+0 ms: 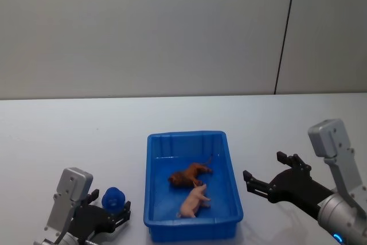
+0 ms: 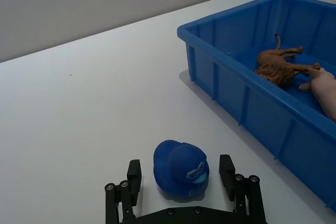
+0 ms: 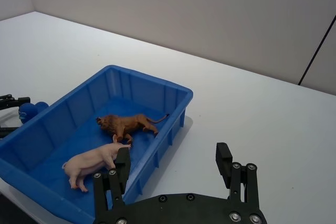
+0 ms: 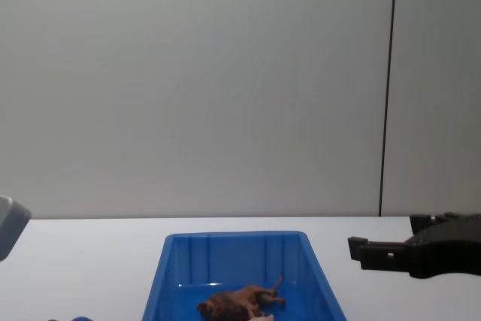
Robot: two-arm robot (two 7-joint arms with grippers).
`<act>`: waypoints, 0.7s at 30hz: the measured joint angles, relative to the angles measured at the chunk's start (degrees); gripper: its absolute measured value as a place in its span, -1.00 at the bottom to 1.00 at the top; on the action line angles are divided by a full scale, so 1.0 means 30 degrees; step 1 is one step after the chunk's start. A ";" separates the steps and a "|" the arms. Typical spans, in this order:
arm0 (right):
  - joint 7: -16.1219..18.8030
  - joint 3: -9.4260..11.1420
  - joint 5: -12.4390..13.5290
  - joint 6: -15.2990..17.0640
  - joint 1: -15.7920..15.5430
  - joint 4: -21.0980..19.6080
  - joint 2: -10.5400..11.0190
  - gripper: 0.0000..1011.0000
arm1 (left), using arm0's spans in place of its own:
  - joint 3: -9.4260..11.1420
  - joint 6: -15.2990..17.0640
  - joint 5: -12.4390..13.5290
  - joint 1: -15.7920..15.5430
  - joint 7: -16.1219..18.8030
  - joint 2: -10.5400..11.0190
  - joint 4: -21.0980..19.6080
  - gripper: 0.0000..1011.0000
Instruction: Pick up the two dolls from the table and place them into the box.
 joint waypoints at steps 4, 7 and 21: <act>0.0000 0.0000 0.0000 -0.0001 0.0000 0.0000 0.0000 0.98 | -0.0001 -0.0114 0.0084 -0.0095 -0.0143 -0.0089 0.0214 0.75; 0.0000 0.0000 0.0000 0.0000 0.0000 0.0000 0.0000 0.98 | -0.0001 -0.0196 0.0165 -0.0173 -0.0275 -0.0166 0.0394 0.58; 0.0000 0.0000 0.0000 -0.0001 0.0000 0.0001 0.0000 0.98 | -0.0048 -0.0420 0.0496 -0.0394 -0.0516 -0.0339 0.0607 0.01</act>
